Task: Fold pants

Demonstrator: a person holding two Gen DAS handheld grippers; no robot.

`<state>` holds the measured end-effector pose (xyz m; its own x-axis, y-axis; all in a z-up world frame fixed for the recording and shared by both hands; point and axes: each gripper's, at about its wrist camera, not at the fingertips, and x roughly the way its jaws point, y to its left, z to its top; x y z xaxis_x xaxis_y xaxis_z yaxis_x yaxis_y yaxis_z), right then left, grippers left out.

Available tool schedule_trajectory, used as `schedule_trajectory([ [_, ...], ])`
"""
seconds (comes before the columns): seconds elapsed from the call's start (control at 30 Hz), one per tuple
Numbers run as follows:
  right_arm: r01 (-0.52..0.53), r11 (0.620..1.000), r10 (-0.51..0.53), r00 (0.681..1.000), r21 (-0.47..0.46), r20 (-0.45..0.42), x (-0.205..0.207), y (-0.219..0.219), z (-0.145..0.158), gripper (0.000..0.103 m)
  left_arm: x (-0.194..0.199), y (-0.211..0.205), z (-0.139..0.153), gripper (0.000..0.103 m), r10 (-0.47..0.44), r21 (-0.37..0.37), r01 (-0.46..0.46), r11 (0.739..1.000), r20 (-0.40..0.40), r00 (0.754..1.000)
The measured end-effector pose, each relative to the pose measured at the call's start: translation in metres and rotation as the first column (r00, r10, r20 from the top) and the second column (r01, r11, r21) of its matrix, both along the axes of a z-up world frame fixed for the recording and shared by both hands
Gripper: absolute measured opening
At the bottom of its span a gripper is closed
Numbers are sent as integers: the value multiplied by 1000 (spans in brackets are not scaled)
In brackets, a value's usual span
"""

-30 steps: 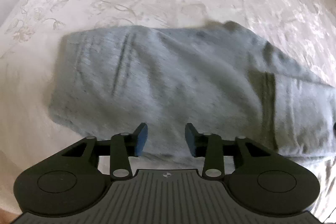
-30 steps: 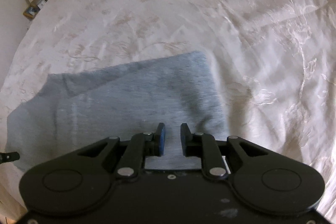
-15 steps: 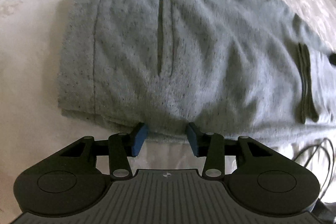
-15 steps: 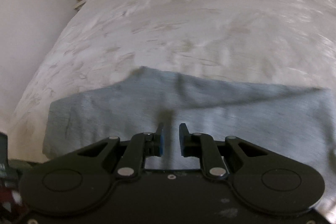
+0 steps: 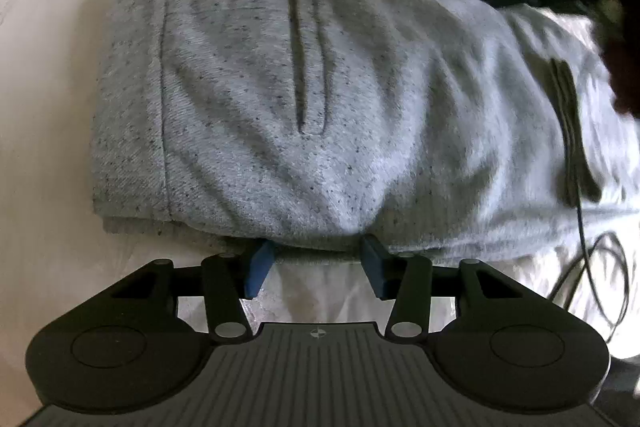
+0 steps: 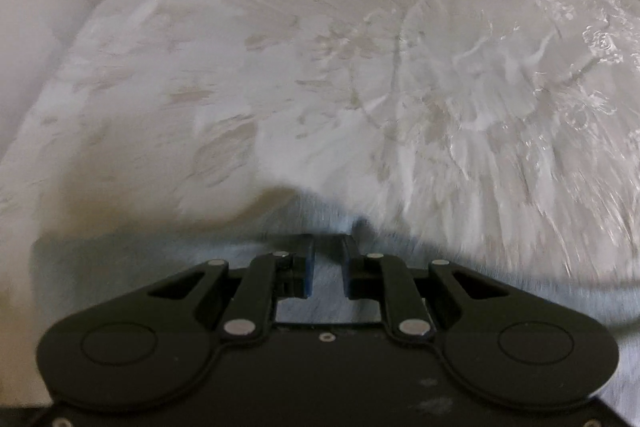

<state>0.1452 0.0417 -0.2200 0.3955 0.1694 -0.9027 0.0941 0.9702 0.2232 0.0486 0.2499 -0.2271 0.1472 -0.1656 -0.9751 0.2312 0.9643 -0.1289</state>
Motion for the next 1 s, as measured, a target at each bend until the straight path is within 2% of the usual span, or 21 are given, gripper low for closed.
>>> schedule_trajectory([
  [0.2,-12,999,10,999,-50,-42,36,6,-20,5,-15,-11,-2,49,-36,24,36,999,22,999],
  [0.33,-28,997,26,999,-66,-33,37,6,-16,9,-28,2,7,51,6,-75,-5,997,13,1000],
  [0.37,-36,997,34,999,-72,-19,35,7,-11,13,-31,7,11,54,21,-100,-20,995,15,1000],
  [0.43,-54,996,55,998,-73,12,25,8,1,13,-40,20,24,73,56,-123,-51,991,36,998],
  [0.5,-69,996,71,997,-48,41,8,8,15,14,-47,35,36,81,102,-143,-92,985,68,992],
  [0.63,-102,995,100,993,14,69,-34,11,35,15,-38,63,47,83,220,-167,-204,965,87,972],
  [0.7,-107,993,105,993,41,59,-58,13,38,16,-25,75,46,89,275,-184,-256,949,82,958],
  [0.9,-90,992,91,996,87,-10,-127,18,36,16,2,99,39,92,389,-234,-362,902,77,918],
  [1.0,-74,993,77,997,94,-24,-150,17,39,16,11,104,32,92,419,-251,-399,882,27,908],
])
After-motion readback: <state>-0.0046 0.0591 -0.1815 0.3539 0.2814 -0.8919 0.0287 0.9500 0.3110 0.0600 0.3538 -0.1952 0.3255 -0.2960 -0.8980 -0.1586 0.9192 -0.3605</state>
